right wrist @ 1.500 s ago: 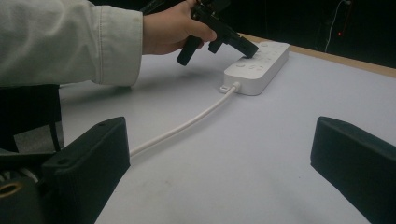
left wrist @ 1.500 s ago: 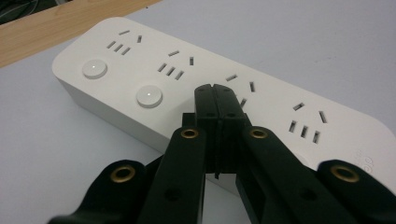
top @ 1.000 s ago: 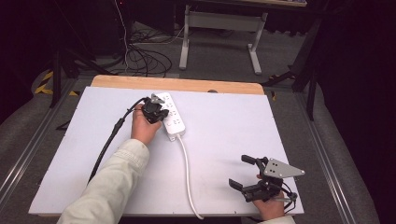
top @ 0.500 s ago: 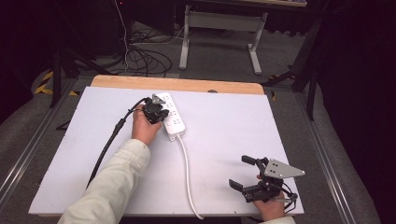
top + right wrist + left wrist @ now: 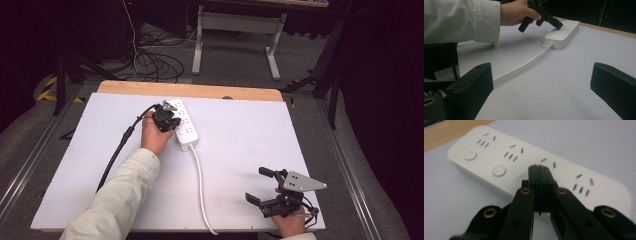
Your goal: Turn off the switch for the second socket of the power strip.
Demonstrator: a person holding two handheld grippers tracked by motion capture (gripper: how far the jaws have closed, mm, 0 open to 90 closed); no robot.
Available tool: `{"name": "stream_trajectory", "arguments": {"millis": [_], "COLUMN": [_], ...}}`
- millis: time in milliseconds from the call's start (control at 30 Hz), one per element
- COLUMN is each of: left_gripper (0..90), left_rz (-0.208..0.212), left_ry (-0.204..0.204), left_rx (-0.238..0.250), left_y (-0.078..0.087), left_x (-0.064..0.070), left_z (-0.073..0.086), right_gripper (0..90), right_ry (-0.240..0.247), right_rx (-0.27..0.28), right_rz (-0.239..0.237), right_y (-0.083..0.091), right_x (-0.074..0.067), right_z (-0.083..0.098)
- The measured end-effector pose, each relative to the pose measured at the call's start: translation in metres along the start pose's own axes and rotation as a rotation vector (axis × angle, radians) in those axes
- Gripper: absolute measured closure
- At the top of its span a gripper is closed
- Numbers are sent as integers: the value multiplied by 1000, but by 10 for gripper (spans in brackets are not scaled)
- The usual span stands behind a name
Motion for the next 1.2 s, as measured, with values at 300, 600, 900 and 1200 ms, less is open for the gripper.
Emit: {"name": "stream_trajectory", "arguments": {"millis": [300, 600, 900, 1200], "left_gripper": [866, 848, 748, 670], "left_rz": [29, 37, 43, 56], "left_ry": [-23, -38, -47, -58], "left_rx": [66, 74, 92, 126], "left_y": [23, 48, 61, 75], "left_x": [8, 12, 17, 24], "left_z": [-14, -20, -24, -29], "right_gripper": [51, 51, 51, 51], "right_ry": [0, -1, 0, 4], "right_rx": [-7, -8, -7, -5], "right_rz": [0, 3, 4, 4], "right_y": [-2, -2, -2, -2], "right_x": [1, 0, -1, -2], "right_z": [1, 0, 0, 0]}}
Point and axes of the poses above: each handheld gripper's, and its own axes: y roughly backward along the jaws, z roughly out of its underside, x roughly to its right, the point moved 4 cm from there along -y, roughly forward along the jaws, and after that the axes turned 10 degrees about -y, right-handed, at the moved point
